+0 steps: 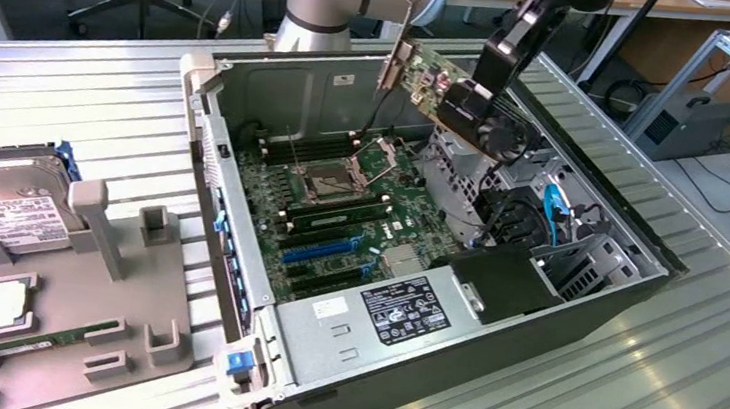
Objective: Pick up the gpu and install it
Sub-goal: 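Insert the gpu into the slot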
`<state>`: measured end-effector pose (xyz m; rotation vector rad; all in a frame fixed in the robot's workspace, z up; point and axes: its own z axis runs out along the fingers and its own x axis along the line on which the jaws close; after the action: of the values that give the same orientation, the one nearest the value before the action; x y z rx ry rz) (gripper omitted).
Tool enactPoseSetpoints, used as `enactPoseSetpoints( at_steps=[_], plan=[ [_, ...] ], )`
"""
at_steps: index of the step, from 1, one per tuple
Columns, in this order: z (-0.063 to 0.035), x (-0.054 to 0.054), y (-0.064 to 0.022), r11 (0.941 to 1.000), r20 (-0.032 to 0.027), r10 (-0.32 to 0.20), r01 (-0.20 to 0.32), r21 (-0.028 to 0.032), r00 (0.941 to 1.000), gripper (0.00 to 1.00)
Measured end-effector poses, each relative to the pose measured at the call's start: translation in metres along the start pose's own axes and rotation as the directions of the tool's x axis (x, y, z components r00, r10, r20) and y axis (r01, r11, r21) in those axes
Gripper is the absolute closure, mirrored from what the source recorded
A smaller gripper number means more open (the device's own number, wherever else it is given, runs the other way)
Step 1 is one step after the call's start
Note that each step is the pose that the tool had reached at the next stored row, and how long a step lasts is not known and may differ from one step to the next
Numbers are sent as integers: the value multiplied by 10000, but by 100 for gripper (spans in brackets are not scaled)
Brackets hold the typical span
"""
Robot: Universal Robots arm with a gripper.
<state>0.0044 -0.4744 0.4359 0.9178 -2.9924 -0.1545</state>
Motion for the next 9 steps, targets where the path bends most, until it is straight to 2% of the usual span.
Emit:
enactPoseSetpoints(
  at_steps=[3, 5, 7, 9],
  plan=[
    [3, 0, 0, 9983, -56, -587, 587, -15, 9983, 73],
    [5, 0, 0, 9938, -106, -1116, 1116, -30, 9937, 73],
    [9, 0, -1, 9819, -180, -1893, 1892, -58, 9818, 73],
    [14, 0, -1, 9587, -267, -2845, 2844, -101, 9583, 73]
  ],
)
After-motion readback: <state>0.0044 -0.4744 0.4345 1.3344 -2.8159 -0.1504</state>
